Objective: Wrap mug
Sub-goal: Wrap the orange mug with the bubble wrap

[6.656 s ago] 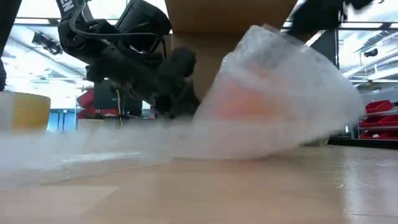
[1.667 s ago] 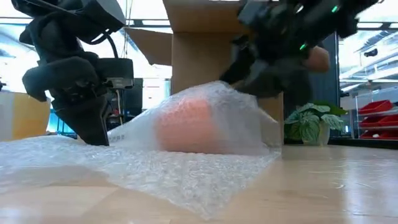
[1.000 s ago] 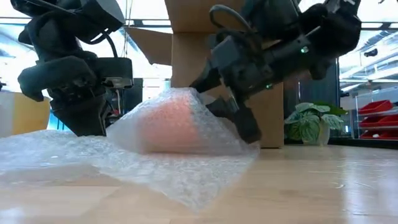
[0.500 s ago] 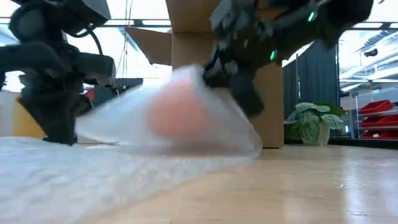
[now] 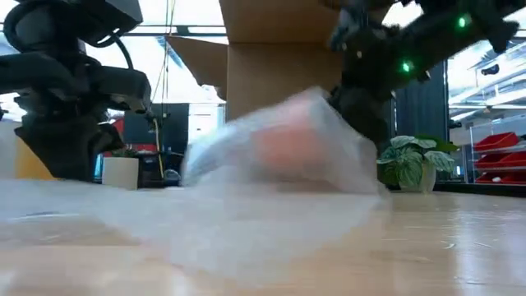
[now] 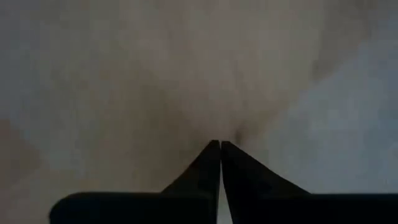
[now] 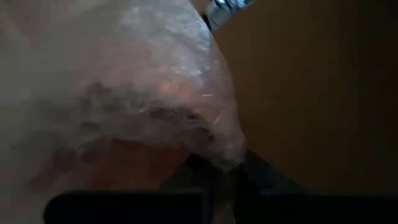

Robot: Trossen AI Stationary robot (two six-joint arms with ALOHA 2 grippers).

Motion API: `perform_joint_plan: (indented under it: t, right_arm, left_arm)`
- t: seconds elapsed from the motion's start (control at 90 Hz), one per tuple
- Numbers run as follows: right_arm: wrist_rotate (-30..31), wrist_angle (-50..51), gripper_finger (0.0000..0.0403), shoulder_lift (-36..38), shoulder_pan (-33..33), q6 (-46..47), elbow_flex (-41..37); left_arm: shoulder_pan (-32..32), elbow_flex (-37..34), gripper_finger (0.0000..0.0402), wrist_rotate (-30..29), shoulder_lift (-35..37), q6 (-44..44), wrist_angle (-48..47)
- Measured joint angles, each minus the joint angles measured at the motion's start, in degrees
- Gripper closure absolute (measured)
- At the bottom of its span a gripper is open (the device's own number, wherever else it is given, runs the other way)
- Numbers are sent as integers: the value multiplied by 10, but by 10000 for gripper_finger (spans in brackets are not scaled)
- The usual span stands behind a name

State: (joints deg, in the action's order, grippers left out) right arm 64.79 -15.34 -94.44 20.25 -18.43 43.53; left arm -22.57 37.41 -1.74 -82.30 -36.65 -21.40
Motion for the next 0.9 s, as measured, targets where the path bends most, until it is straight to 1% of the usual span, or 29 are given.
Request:
perform_joint_plan:
  t: [0.067, 0.167, 0.3, 0.367, 0.456, 0.589, 0.644, 0.711, 0.778, 0.844, 0.9]
  right_arm:
    - [-1, 1, 403, -7, 0, 2, -6]
    - [1, -1, 403, -36, 1, -23, -6]
    - [15, -47, 403, -89, 11, -74, -4]
    - [25, -82, 403, -115, 20, -119, -3]
    - [42, -139, 403, -142, 32, -189, -3]
    - [38, -189, 403, -158, 51, -300, -4]
    - [30, -197, 402, -159, 61, -347, -3]
    - [17, -209, 402, -159, 71, -402, -4]
    - [0, -222, 401, -159, 81, -463, -4]
    - [-26, -231, 400, -159, 90, -519, -4]
    - [-49, -239, 397, -159, 96, -558, -4]
  left_arm:
    - [-2, 0, 402, 2, 0, 0, 10]
    - [-3, 0, 402, 4, 0, -2, 20]
    - [-4, 0, 402, 7, 0, -9, 22]
    - [-4, 0, 402, 10, 1, -13, 21]
    - [-4, 2, 402, 29, 5, -23, 19]
    - [-4, 25, 402, 54, 26, -27, 19]
    - [-3, 42, 402, 54, 38, -16, 20]
    - [3, 66, 402, 36, 55, 16, 23]
    - [13, 88, 402, -11, 67, 58, 34]
    - [28, 104, 402, -56, 69, 107, 73]
    - [44, 110, 402, -78, 69, 140, 117]
